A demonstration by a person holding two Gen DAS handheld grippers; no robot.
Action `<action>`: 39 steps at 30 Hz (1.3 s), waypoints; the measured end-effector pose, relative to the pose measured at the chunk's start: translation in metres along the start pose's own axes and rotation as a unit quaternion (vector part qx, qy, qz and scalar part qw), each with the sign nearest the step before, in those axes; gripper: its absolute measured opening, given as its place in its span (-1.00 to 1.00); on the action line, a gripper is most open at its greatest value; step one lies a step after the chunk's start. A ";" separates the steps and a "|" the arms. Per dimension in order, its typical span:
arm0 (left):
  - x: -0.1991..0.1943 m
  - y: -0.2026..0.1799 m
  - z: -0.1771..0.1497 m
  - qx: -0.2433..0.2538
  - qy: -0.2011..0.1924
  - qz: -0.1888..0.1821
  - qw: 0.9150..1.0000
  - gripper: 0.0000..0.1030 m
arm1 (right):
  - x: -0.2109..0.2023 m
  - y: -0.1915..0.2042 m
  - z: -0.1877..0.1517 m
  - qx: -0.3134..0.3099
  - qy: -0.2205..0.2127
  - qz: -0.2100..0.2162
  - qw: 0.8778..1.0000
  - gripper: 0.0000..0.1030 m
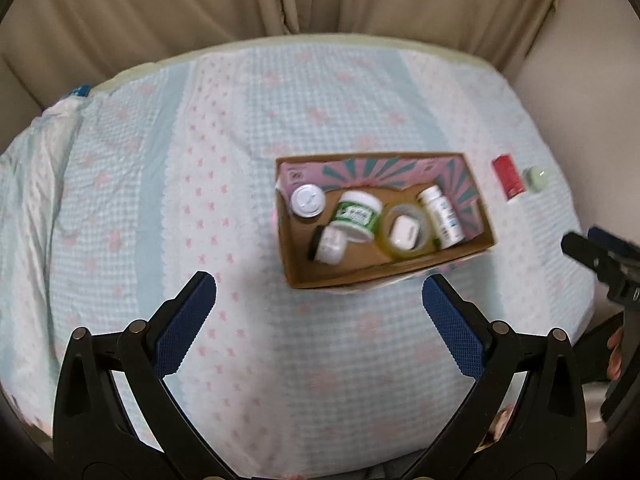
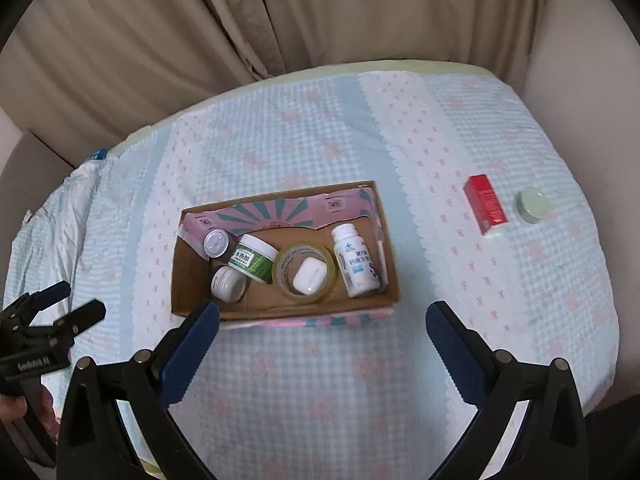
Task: Organize rigid objects
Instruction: 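Move both tools toward the red box and pale green jar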
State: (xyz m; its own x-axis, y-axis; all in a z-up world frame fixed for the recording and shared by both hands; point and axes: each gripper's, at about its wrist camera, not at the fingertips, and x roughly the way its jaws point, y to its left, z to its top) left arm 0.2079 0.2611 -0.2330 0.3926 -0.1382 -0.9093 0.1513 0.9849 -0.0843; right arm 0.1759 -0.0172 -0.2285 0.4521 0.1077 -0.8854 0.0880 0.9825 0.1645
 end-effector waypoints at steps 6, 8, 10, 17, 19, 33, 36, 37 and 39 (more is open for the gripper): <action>-0.024 -0.040 -0.001 0.003 -0.023 -0.017 1.000 0.99 | -0.050 -0.034 -0.010 0.002 -0.026 -0.036 0.999 1.00; -0.029 -0.059 0.000 0.008 -0.028 -0.022 0.999 0.99 | -0.060 -0.050 -0.010 0.011 -0.031 -0.045 0.998 1.00; -0.031 -0.078 0.002 0.014 -0.037 -0.026 0.999 0.99 | -0.070 -0.070 -0.009 0.022 -0.033 -0.054 0.998 1.00; -0.032 -0.164 0.003 0.026 -0.067 -0.005 0.997 0.99 | -0.082 -0.145 -0.007 0.029 -0.047 -0.054 0.997 1.00; -0.031 -0.194 0.003 0.025 -0.084 0.012 0.996 0.99 | -0.078 -0.169 -0.004 0.014 -0.051 -0.053 0.997 1.00; 0.050 -0.365 0.046 -0.018 -0.061 0.028 0.998 0.99 | -0.023 -0.312 0.040 -0.086 -0.042 -0.023 0.995 1.00; 0.081 -0.386 0.060 -0.014 -0.044 0.017 0.999 0.99 | -0.002 -0.329 0.045 -0.094 -0.046 -0.031 0.994 1.00; 0.093 -0.391 0.065 -0.013 -0.039 0.013 0.999 0.99 | 0.007 -0.335 0.046 -0.094 -0.048 -0.031 0.994 1.00; 0.121 -0.404 0.073 -0.009 -0.028 0.002 1.000 0.99 | 0.024 -0.345 0.047 -0.095 -0.056 -0.033 0.993 1.00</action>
State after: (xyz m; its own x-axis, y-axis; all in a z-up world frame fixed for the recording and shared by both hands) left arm 0.2610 -0.1609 -0.2792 0.4441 -0.1392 -0.8851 0.1328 0.9872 -0.0887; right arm 0.1982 -0.3609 -0.2865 0.5471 0.0344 -0.8364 -0.0442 0.9989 0.0122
